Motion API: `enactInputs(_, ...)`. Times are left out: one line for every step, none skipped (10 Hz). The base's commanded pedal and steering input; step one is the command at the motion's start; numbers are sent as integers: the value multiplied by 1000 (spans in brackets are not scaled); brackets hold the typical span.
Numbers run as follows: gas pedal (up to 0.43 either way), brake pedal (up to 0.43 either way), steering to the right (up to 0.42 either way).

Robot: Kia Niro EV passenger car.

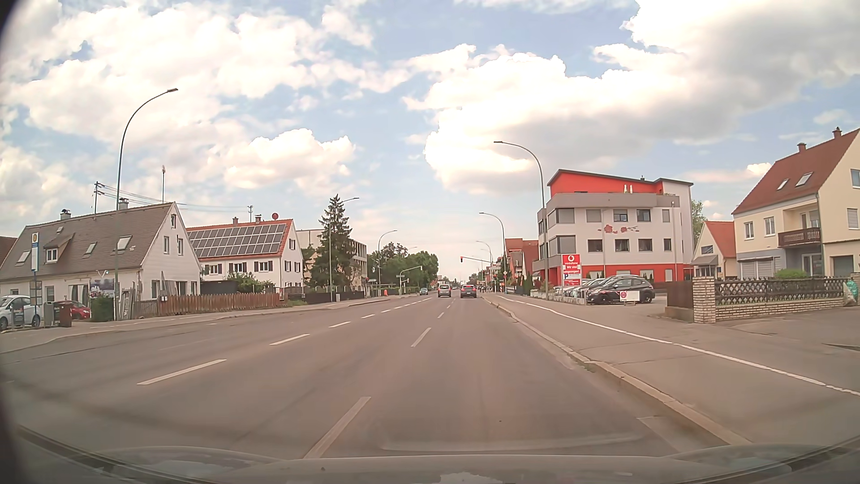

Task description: Follow the waypoints while adhering to traffic rules and regulations

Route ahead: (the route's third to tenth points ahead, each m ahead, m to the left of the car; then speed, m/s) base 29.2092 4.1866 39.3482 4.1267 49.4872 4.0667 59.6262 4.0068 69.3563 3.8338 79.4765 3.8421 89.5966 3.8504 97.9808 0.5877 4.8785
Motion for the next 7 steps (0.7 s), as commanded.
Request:
enactInputs(287,18,20)
enactInputs(287,18,21)
enactInputs(287,18,21)
enactInputs(287,18,21)
enactInputs(287,18,21)
enactInputs(287,18,16)
enactInputs(287,18,11)
